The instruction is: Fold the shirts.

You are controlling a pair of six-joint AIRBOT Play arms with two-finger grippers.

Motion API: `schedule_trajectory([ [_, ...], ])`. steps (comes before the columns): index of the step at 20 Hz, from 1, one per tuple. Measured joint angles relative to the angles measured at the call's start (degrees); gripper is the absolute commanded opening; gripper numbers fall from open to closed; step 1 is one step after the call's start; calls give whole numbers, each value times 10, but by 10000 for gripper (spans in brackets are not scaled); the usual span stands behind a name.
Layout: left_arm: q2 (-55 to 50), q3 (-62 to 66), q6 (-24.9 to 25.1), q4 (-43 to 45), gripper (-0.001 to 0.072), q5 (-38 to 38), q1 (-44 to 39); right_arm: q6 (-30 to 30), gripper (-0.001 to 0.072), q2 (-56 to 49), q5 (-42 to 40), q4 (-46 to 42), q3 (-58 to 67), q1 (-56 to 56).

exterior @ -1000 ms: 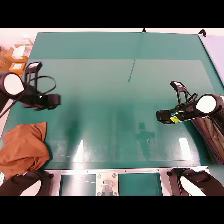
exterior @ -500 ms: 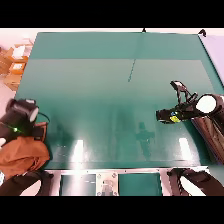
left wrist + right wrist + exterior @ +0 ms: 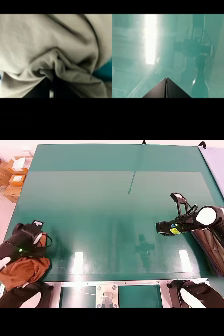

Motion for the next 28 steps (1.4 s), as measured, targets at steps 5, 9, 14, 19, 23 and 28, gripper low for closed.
schedule_trajectory([
  [5,1,182,68,-21,17,-42,-37,0,18,0,2,2,0,0],
  [9,1,393,90,-117,17,-39,-119,0,18,0,3,3,2,0],
  [14,-43,500,108,-296,19,56,-200,0,19,0,3,3,26,0],
  [19,-187,522,156,-474,694,158,-236,0,382,0,-1,3,54,0],
  [23,-241,537,157,-506,693,143,-168,0,402,0,13,6,64,-38],
  [28,-263,554,164,-504,693,118,-17,-29,553,-1,8,114,-24,-81],
])
